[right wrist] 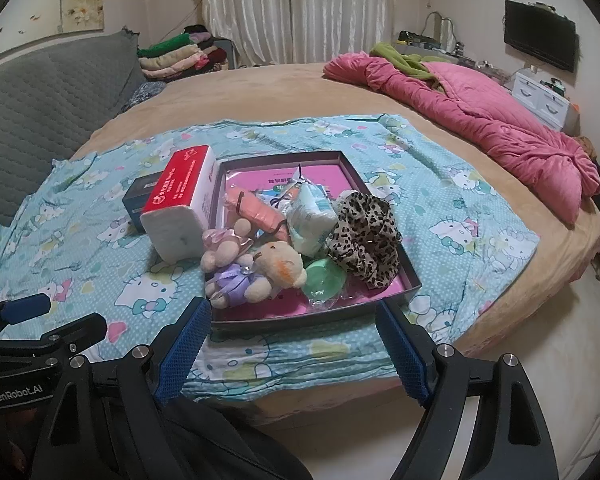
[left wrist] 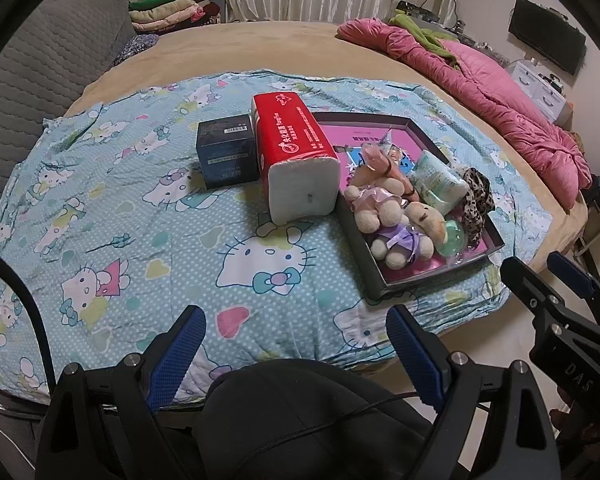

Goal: Organize soft objects

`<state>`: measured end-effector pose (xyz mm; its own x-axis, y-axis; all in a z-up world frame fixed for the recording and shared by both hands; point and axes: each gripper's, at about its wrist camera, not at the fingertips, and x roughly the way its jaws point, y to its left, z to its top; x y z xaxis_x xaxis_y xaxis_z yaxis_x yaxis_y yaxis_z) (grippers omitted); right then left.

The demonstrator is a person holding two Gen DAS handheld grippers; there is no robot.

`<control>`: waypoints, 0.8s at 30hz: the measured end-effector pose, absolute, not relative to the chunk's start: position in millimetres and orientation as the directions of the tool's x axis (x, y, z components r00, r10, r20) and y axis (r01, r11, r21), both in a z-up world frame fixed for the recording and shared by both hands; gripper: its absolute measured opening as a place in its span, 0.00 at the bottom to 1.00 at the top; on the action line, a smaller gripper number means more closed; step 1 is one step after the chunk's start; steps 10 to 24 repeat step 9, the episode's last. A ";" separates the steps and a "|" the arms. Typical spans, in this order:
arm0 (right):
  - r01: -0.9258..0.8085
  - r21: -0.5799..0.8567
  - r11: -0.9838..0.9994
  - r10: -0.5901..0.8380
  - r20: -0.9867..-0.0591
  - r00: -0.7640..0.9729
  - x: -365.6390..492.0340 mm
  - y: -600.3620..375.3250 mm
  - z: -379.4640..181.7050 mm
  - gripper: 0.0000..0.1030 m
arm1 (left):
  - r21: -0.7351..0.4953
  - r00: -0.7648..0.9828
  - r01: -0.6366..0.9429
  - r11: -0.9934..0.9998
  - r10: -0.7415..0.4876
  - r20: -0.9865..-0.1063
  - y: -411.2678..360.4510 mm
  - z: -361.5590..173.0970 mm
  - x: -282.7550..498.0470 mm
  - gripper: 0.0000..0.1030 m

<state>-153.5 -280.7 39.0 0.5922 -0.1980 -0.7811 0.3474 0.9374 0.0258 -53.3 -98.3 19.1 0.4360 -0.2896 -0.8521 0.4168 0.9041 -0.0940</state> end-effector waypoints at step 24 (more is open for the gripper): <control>0.393 0.024 0.919 -0.225 -0.787 0.574 -153.6 -297.3 33.1 0.82 | -0.084 0.478 0.389 0.917 -0.280 -0.833 -91.8 21.1 -45.3 0.89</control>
